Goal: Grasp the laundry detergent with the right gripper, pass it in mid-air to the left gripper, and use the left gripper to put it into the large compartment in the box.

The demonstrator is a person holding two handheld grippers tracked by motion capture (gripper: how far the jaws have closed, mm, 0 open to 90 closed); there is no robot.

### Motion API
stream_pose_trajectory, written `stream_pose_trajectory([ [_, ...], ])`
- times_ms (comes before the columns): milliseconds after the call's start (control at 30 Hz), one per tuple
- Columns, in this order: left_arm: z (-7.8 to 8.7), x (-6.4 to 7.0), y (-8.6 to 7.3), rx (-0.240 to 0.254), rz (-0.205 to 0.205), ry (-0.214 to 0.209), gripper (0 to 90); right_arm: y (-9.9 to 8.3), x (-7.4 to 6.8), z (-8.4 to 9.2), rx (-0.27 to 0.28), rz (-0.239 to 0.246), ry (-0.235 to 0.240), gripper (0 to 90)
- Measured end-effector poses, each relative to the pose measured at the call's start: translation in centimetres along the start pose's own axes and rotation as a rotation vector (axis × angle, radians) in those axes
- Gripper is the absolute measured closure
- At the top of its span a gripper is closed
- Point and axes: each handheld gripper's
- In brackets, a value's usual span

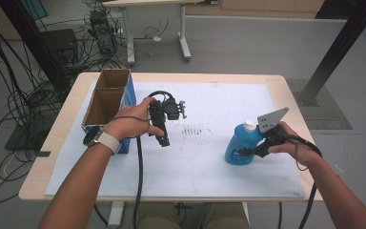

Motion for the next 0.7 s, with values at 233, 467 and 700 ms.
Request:
stream_pose_trajectory([
  [233, 0.02, 0.01, -0.01, -0.001, 0.000, 0.001, 12.2, -0.01, 0.03, 0.00, 0.001, -0.001, 0.002, 43.4],
  [467, 0.09, 0.01, -0.06, 0.000, 0.001, 0.002, 12.2, -0.01, 0.02, -0.01, 0.001, -0.001, 0.002, 43.4],
  [700, 0.14, 0.07, -0.02, -0.001, 0.001, 0.001, 12.2, -0.04, 0.00, 0.00, 0.001, -0.001, 0.002, 43.5],
])
Point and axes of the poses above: each handheld gripper's, and its own axes: z roughly backward along the jaws, y roughly out of its top, x roughly to its right, and after that the axes turned 11 degrees about -x, right-handed
